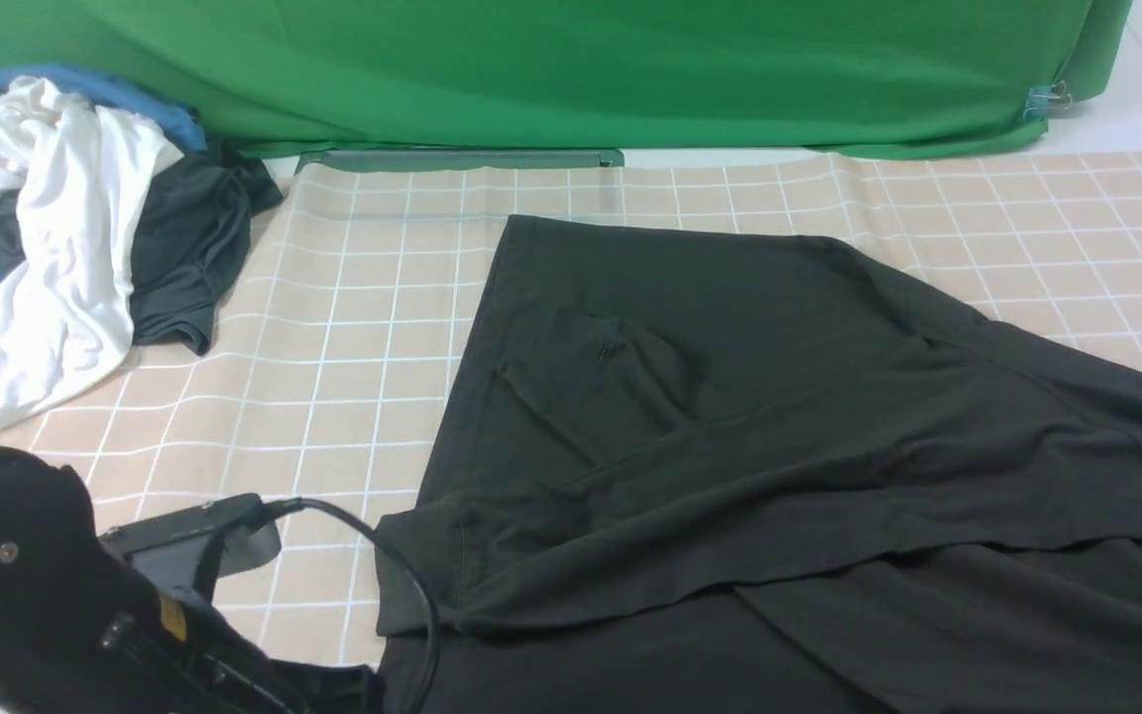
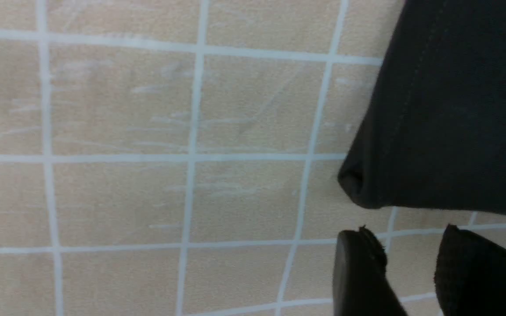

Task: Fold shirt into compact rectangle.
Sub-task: 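Grasp the near edge of the shirt at its hem and shoulder corners, then fold the black garment in half by bringing its near edge over to the far edge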

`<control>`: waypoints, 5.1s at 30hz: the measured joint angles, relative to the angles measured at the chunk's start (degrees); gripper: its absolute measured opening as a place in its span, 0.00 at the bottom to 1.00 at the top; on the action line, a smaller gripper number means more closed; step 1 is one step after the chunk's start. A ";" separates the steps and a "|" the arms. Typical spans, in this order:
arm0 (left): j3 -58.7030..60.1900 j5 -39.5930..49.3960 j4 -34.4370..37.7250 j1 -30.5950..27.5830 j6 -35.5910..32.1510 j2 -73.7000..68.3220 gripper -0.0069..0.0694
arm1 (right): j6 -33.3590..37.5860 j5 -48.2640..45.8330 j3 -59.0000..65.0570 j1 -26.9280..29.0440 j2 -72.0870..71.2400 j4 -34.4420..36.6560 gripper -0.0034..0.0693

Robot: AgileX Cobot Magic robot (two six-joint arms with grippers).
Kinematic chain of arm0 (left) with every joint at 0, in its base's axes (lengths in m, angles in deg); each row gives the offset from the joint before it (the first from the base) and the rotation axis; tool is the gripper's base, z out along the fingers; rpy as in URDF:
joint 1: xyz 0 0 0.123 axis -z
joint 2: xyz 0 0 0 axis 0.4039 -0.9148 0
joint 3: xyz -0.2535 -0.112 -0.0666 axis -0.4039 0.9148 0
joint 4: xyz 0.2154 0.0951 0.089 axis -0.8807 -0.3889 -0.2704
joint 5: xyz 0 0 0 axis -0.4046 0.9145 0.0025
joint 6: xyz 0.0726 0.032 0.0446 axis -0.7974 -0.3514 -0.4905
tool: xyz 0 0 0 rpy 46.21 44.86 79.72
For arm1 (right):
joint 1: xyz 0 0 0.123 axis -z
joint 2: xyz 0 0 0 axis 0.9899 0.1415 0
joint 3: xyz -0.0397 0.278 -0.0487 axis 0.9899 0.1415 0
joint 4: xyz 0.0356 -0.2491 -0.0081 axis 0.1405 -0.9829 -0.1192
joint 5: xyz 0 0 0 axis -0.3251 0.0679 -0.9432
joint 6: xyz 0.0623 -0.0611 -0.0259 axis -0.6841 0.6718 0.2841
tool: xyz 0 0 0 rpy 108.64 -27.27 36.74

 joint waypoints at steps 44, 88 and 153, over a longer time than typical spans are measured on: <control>0.26 -13.30 12.16 -0.42 -14.68 -9.87 0.12 | 0.18 0.00 0.00 0.07 0.00 -0.24 0.15; -55.27 -10.95 7.10 -10.68 -8.62 -40.25 0.12 | -3.85 12.07 -21.92 0.28 19.00 0.45 0.15; -66.70 -24.55 9.63 -14.82 -10.71 -59.21 0.12 | 6.70 8.38 -57.85 -26.56 47.34 -1.22 0.12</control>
